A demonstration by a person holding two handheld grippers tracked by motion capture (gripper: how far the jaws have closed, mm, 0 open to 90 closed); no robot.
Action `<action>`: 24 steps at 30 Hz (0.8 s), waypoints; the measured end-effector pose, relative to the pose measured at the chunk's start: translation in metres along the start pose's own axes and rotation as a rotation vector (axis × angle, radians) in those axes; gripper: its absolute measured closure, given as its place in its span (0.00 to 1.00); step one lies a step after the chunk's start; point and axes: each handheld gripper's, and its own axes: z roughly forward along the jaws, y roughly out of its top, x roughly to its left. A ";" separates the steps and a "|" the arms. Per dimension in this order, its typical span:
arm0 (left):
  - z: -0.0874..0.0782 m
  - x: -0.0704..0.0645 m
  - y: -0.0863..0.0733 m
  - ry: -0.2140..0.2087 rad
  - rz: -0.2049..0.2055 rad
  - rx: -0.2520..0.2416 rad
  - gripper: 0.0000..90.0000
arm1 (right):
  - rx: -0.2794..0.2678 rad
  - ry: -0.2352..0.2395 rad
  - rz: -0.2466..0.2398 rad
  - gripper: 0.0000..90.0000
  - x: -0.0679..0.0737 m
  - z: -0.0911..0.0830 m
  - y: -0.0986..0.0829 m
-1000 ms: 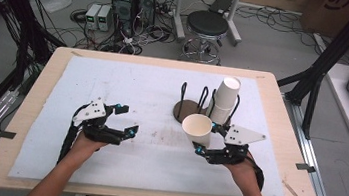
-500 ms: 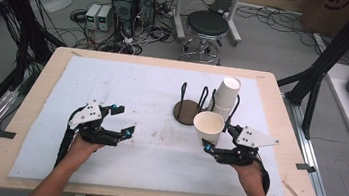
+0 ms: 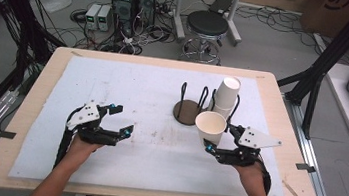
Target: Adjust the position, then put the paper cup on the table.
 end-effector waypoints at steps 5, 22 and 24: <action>0.001 0.000 0.000 -0.005 0.000 0.001 0.20 | 0.000 -0.005 0.001 0.36 -0.001 -0.003 -0.002; 0.005 -0.002 -0.002 -0.014 0.008 0.017 0.20 | 0.010 -0.025 0.017 0.36 -0.008 -0.014 -0.011; 0.007 -0.002 -0.002 -0.014 0.008 0.018 0.20 | 0.017 -0.033 0.013 0.36 -0.009 -0.016 -0.013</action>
